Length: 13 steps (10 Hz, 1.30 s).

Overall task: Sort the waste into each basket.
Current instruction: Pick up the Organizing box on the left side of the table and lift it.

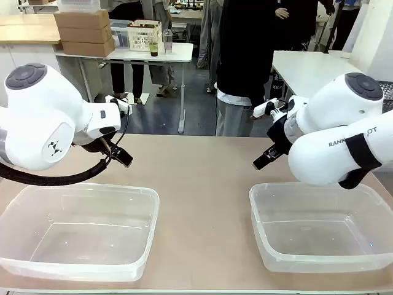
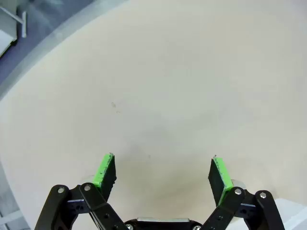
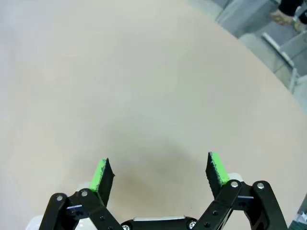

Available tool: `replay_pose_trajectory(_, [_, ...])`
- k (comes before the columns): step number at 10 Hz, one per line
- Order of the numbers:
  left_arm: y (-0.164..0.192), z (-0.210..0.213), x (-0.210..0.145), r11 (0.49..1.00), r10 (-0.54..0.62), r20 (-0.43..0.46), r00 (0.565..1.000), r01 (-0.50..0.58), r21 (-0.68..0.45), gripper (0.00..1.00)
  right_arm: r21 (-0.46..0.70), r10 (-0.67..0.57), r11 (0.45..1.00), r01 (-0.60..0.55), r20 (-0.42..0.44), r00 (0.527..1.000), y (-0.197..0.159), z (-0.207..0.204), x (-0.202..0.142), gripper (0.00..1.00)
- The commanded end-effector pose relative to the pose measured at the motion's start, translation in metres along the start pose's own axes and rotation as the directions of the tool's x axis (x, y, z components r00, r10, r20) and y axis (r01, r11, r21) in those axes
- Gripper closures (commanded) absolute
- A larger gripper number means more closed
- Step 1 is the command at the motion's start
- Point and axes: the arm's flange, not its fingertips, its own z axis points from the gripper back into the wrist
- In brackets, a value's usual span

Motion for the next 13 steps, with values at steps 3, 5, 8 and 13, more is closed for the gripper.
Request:
replay_pose_trajectory(3, [0.0, 0.0, 0.0, 1.0, 0.0, 0.0, 1.0, 0.0, 0.0, 0.0, 0.0, 0.0, 1.0, 0.0, 0.0, 1.0, 0.0, 0.0, 0.0, 0.0])
replay_pose_trajectory(5, [0.0, 0.0, 0.0, 1.0, 0.0, 0.0, 1.0, 0.0, 0.0, 0.0, 0.0, 0.0, 1.0, 0.0, 0.0, 1.0, 0.0, 0.0, 0.0, 0.0])
replay_pose_trajectory(8, [0.0, 0.0, 0.0, 1.0, 0.0, 0.0, 1.0, 0.0, 0.0, 0.0, 0.0, 0.0, 1.0, 0.0, 0.0, 1.0, 0.0, 0.0, 0.0, 0.0])
replay_pose_trajectory(13, [-0.003, 0.024, 0.009, 0.991, 0.133, -0.12, 0.984, -0.134, 0.005, 0.0, 0.053, -0.015, 0.998, 0.015, 0.001, 1.0, 0.003, 0.028, 0.005, 0.0])
